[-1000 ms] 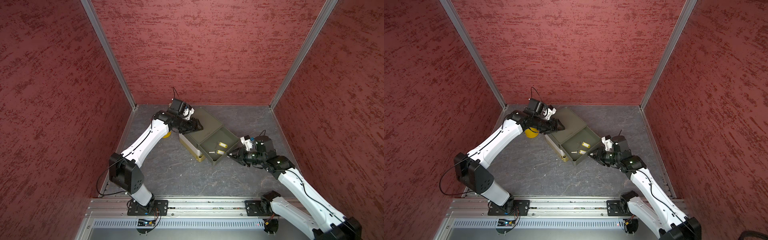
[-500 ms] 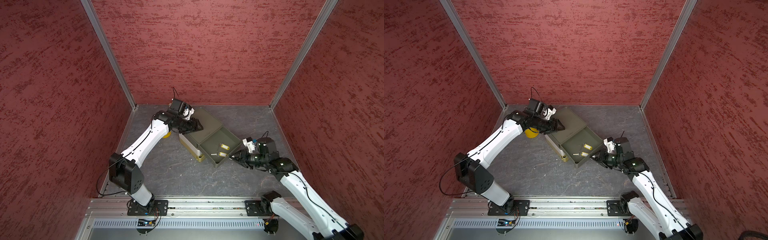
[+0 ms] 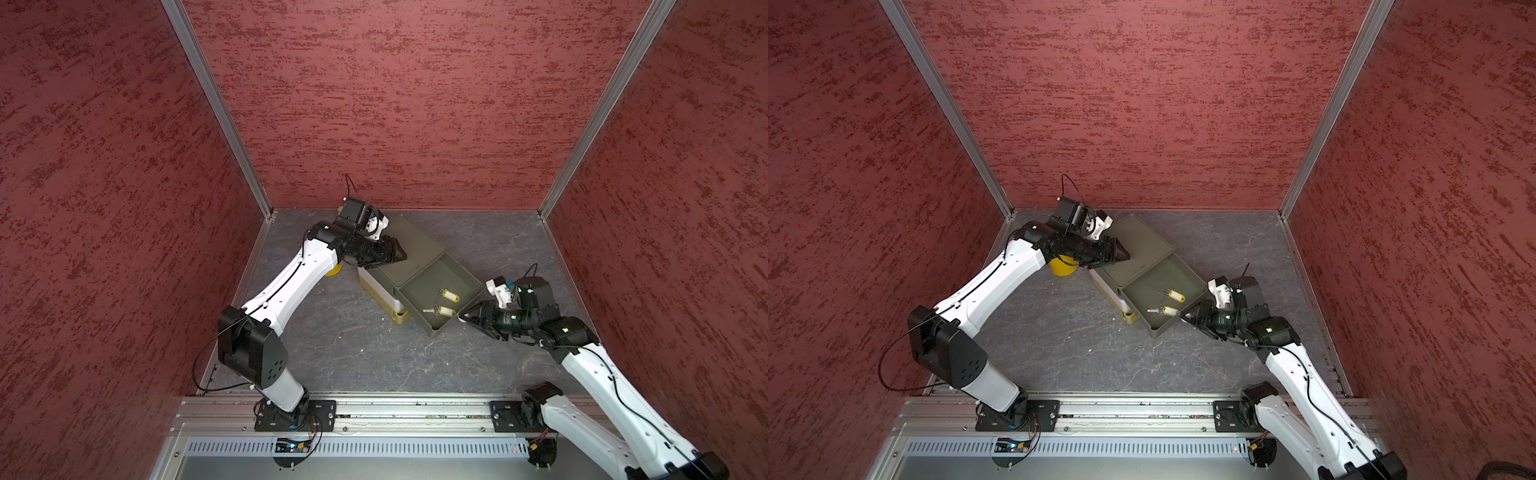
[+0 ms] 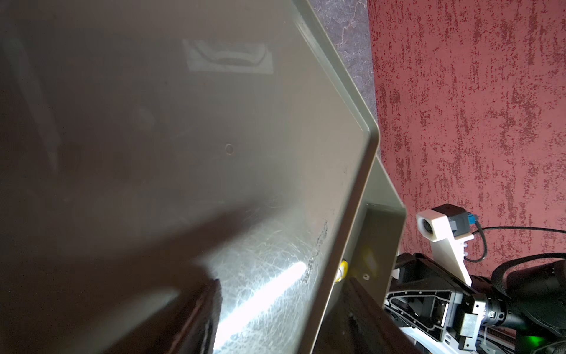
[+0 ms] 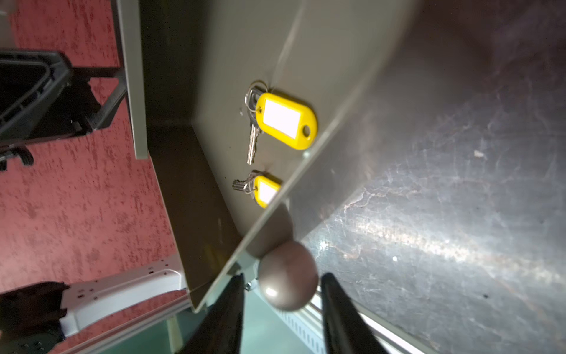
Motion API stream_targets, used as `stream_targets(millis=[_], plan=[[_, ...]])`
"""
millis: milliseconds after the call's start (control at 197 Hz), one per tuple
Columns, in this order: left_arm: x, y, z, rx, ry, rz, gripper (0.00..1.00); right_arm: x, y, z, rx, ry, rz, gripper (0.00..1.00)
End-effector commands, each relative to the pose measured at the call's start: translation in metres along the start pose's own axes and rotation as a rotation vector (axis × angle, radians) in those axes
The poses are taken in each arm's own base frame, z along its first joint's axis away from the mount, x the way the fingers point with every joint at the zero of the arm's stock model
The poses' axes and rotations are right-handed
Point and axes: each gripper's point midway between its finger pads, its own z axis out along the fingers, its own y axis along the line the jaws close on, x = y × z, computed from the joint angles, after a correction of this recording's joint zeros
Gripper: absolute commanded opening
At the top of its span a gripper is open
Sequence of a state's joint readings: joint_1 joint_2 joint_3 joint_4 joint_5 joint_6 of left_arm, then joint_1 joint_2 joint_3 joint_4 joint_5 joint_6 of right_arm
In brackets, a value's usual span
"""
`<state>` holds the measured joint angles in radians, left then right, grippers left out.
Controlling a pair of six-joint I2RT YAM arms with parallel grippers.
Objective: Take the keys out of the drawer
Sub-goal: Open the drawer in the storage box.
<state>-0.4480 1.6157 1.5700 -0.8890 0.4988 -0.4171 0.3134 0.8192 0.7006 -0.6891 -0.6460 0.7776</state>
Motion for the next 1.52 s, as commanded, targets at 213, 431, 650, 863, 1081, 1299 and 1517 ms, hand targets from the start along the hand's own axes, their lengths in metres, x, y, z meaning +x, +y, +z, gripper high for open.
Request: stream_targets(millis=[213,431,650,863,1081,1299,1517], plan=[[0.011,0.014,0.006,-0.041,0.039,-0.022,0.66,0.003,0.003,-0.025,0.084,-0.022,-0.049,0.93],[0.012,0.012,0.003,-0.030,0.028,-0.026,0.66,0.000,0.036,-0.061,0.124,-0.044,-0.099,0.98],[0.012,0.007,-0.002,-0.013,0.005,-0.035,0.66,-0.022,0.067,-0.066,0.232,-0.002,-0.141,0.98],[0.008,0.000,-0.006,0.009,-0.012,-0.027,0.66,-0.042,0.085,-0.039,0.354,0.070,-0.218,0.93],[0.007,-0.006,-0.006,0.028,-0.014,-0.020,0.66,-0.048,0.089,-0.004,0.458,0.144,-0.242,0.84],[0.009,-0.007,-0.002,0.033,-0.002,-0.023,0.67,-0.047,0.084,0.018,0.571,0.202,-0.242,0.81],[0.011,-0.006,-0.002,0.031,0.004,-0.025,0.67,-0.043,0.078,0.030,0.635,0.240,-0.217,0.70]])
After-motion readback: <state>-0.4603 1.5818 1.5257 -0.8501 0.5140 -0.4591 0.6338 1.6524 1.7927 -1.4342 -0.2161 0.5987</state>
